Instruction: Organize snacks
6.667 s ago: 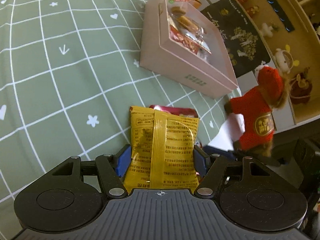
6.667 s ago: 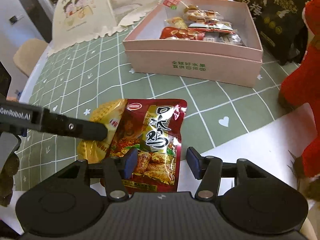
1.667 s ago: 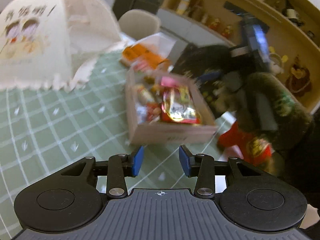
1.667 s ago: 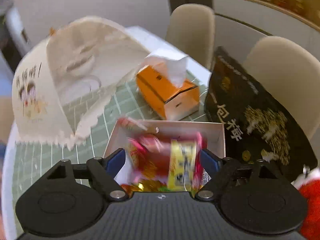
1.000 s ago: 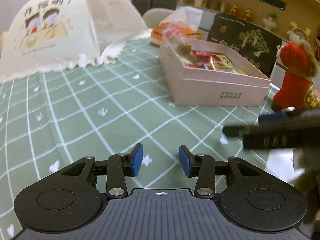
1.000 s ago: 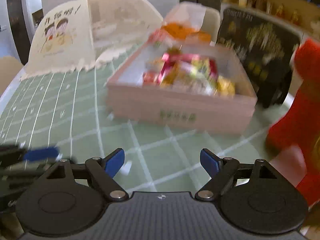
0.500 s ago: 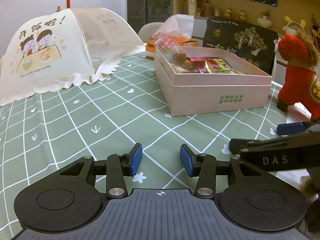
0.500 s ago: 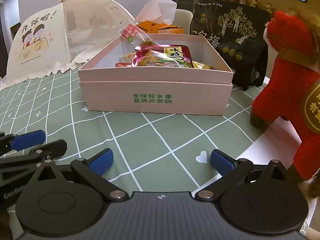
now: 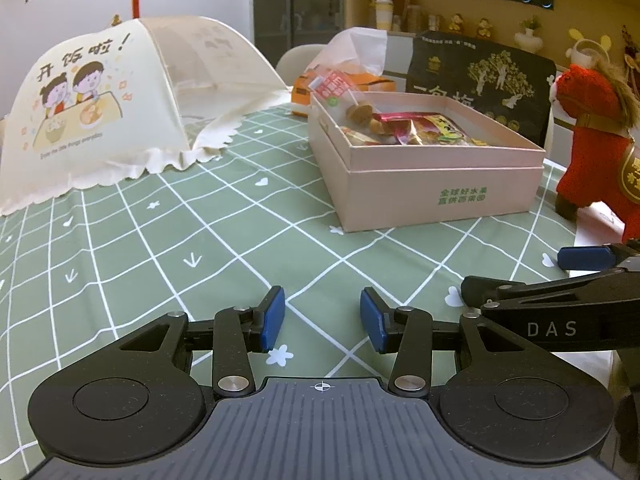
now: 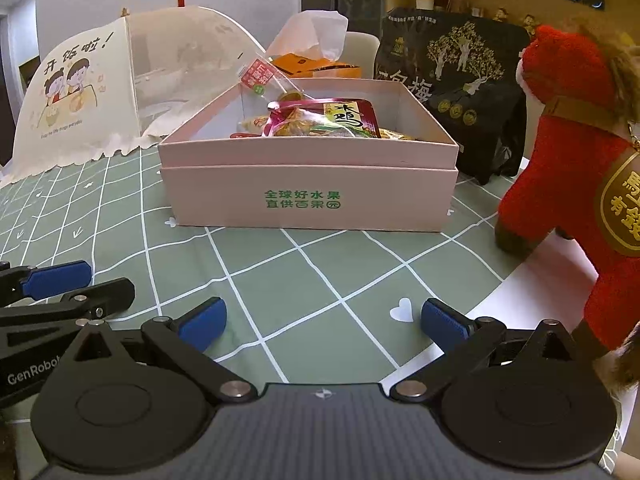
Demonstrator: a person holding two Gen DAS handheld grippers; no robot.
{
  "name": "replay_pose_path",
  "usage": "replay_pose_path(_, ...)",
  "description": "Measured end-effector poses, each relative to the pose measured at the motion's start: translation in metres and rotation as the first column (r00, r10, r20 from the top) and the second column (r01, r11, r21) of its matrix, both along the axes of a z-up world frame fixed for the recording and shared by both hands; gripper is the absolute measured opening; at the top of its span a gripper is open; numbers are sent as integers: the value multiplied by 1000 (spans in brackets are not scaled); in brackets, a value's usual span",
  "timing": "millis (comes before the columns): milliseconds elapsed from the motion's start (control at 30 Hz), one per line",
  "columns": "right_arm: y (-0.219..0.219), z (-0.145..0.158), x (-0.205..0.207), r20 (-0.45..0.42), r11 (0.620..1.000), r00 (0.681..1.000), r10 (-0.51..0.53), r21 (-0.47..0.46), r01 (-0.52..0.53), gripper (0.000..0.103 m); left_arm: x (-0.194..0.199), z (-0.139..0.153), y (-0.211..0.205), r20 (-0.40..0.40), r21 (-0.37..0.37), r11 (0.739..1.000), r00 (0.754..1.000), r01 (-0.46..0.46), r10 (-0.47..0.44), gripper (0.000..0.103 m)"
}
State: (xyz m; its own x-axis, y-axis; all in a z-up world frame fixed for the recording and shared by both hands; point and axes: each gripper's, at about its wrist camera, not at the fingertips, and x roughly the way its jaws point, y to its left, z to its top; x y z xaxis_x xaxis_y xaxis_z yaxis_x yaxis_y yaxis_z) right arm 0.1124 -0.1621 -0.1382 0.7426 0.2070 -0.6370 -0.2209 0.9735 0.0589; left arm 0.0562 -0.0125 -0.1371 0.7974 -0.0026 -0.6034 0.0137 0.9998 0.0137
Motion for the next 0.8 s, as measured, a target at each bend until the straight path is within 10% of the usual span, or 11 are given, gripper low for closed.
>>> replay_pose_path(800, 1, 0, -1, 1, 1000, 1000, -2, 0, 2, 103, 0, 0, 0, 0, -3, 1000, 1000, -2, 2, 48)
